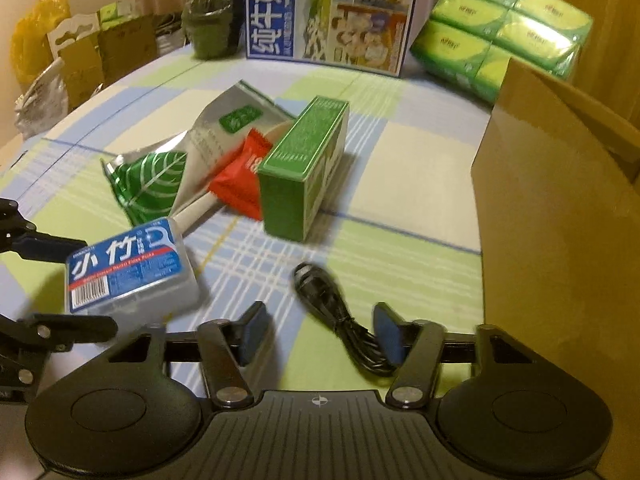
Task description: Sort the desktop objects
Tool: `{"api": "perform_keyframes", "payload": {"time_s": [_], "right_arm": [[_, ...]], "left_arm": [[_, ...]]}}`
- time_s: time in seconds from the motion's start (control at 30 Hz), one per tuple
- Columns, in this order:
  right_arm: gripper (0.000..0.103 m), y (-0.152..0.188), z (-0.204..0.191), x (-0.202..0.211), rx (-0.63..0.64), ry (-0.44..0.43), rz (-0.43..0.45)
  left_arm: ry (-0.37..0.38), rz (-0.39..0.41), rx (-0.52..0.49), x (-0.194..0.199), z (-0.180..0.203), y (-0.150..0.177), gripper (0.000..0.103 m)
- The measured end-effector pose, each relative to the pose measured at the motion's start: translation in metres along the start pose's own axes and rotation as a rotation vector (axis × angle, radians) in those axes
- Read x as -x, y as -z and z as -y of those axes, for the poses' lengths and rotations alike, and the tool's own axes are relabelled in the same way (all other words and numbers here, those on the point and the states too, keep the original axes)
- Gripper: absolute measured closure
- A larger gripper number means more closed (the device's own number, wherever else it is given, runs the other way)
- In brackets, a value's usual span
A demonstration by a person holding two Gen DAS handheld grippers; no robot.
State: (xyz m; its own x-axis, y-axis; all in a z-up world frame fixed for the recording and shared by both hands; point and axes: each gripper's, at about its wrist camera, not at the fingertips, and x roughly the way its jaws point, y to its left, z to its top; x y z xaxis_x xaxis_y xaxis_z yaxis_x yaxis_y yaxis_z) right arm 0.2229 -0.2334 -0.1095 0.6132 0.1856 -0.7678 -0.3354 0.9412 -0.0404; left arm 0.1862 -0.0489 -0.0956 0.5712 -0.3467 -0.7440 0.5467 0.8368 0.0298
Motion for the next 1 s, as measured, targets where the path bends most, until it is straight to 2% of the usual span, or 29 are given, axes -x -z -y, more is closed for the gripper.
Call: {"api": "perform_keyframes", "payload": {"time_s": [0.03,0.1,0.2,0.27,0.37,0.53,0.63,0.7,1.0], "right_arm": [[0.066,0.001,-0.001,0.003,-0.004,-0.002,-0.006],[0.083,0.003,-0.006,0.009,-0.022,-0.021,-0.02],[0.092,0.009,-0.01,0.02,-0.071,-0.09,-0.026],[0.092,0.014,-0.012,0.027,-0.085,-0.102,-0.018],[0.092,0.019,-0.016,0.034,-0.087,-0.098,-0.004],[0.09,0.022,-0.016,0.034,-0.073,-0.074,0.027],[0.081,0.022,-0.018,0.028,-0.056,-0.079,0.027],[0.071,0.021,-0.022,0.023,-0.017,-0.076,0.026],[0.07,0.018,-0.027,0.009,0.043,-0.112,0.064]], "left_arm": [[-0.003,-0.001,0.009,0.003,0.0,0.002,0.05],[-0.001,-0.005,0.037,0.008,-0.002,0.006,0.049],[0.003,-0.011,0.059,0.012,-0.001,0.011,0.05],[-0.002,-0.008,0.05,0.015,0.001,0.014,0.049],[-0.003,-0.005,0.052,0.014,0.001,0.015,0.038],[0.0,0.01,0.06,0.012,0.0,0.012,0.036],[-0.001,0.009,0.049,0.01,0.001,0.012,0.032],[-0.001,0.006,0.043,0.009,0.001,0.012,0.03],[-0.016,0.022,0.047,0.007,-0.001,0.012,0.025]]}}
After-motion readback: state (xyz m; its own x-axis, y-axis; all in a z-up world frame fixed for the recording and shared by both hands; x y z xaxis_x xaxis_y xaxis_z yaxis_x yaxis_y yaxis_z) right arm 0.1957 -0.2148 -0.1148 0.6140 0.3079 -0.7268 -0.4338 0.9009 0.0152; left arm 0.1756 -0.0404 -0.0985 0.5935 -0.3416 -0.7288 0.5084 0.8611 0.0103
